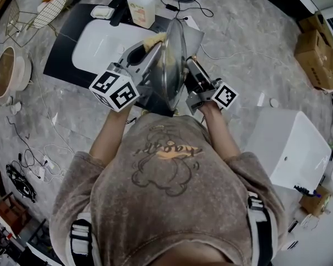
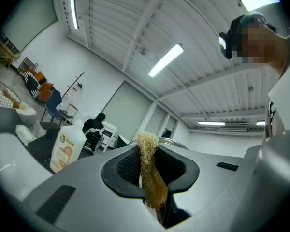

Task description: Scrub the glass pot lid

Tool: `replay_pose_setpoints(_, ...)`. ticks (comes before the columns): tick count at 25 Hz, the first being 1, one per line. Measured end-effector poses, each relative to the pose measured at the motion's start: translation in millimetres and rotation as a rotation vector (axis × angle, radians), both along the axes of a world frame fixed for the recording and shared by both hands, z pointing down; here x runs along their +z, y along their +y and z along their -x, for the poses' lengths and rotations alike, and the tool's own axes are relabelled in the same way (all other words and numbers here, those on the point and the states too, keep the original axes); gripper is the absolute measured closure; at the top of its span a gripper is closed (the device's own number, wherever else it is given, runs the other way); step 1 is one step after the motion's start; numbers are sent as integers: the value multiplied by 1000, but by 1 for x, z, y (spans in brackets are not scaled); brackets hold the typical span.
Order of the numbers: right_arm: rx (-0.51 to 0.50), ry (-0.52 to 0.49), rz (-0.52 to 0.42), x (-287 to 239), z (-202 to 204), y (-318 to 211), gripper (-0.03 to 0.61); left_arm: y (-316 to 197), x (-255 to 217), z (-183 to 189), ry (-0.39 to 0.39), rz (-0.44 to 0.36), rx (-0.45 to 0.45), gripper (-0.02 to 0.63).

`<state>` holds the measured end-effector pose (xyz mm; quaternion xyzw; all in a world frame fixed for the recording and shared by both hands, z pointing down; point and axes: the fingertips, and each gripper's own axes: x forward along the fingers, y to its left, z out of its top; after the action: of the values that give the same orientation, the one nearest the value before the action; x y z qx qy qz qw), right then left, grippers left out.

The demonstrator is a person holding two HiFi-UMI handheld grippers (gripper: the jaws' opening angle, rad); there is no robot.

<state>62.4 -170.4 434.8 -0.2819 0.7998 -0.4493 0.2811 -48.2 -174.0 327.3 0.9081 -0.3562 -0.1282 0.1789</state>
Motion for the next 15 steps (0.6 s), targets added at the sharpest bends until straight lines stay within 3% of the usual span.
replay_pose_setpoints(7, -38, -113, 4, -9, 7, 5, 403, -1, -4, -8, 102, 18, 31, 543)
replay_pose_setpoints(15, -113, -135, -25, -23, 16, 15, 403, -9, -5, -8, 115, 13, 23, 543)
